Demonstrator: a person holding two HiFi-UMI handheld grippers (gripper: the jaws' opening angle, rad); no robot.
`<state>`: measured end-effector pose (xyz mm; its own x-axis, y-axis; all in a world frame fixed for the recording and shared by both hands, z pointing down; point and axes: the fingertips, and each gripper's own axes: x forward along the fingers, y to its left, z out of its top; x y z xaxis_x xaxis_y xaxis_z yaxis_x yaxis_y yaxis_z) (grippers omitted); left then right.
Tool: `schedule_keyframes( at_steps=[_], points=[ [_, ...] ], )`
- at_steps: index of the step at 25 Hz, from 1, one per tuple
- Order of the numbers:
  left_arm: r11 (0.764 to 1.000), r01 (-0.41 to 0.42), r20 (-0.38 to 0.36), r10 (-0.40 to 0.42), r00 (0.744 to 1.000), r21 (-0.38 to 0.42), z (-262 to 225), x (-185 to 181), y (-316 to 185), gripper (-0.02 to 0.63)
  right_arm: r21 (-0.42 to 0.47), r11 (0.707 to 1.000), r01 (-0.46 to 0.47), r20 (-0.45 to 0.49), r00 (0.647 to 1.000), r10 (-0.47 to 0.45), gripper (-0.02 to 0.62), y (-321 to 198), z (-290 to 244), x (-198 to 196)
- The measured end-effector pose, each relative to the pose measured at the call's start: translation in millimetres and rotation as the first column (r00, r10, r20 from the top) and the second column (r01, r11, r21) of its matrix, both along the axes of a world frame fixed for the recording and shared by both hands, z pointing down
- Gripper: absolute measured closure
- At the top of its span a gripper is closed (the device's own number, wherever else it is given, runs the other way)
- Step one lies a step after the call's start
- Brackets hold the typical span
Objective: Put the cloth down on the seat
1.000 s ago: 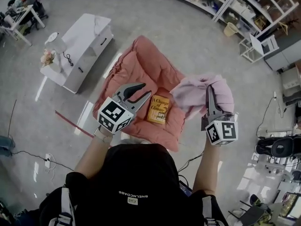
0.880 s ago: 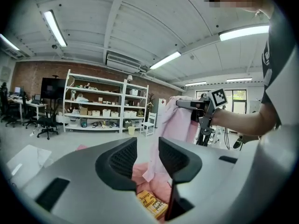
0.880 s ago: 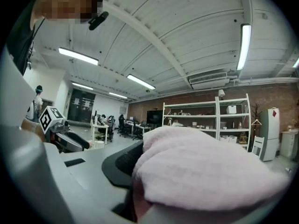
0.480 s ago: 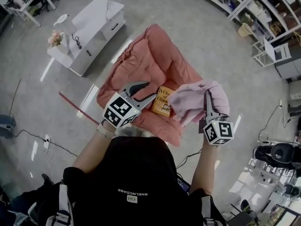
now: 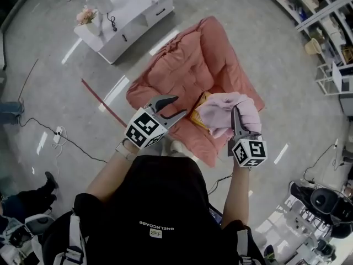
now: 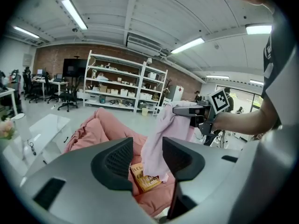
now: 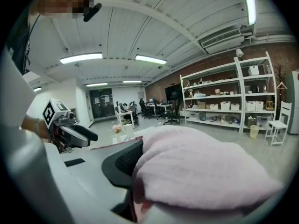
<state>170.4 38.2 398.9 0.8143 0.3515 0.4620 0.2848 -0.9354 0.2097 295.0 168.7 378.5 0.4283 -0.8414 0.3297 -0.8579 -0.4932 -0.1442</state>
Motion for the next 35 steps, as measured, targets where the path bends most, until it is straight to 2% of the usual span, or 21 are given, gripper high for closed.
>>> schedule_keyframes(
  at_steps=[7, 17, 25, 29, 35],
  points=[
    [0.994, 0.107, 0.042, -0.106, 0.993, -0.015, 21, -30, -14, 0.419, -0.054, 0.987, 0.151, 0.074, 0.986, -0.147, 0.503, -43, 50, -18],
    [0.961, 0.274, 0.088, -0.271, 0.959, -0.022, 50, -93, -33, 0.419, -0.141, 0.932, 0.333, 0.163, 0.937, -0.309, 0.503, -99, 132, -52],
    [0.921, 0.390, 0.135, -0.385, 0.913, -0.011, 79, -153, -57, 0.419, -0.226, 0.860, 0.458, 0.238, 0.882, -0.407, 0.503, -146, 204, -89],
    [0.890, 0.456, 0.164, -0.448, 0.879, -0.008, 93, -175, -64, 0.419, -0.254, 0.817, 0.518, 0.282, 0.848, -0.449, 0.503, -167, 236, -98],
    [0.850, 0.526, 0.182, -0.516, 0.837, -0.011, 108, -218, -81, 0.419, -0.287, 0.783, 0.552, 0.328, 0.825, -0.461, 0.503, -197, 275, -121]
  ],
)
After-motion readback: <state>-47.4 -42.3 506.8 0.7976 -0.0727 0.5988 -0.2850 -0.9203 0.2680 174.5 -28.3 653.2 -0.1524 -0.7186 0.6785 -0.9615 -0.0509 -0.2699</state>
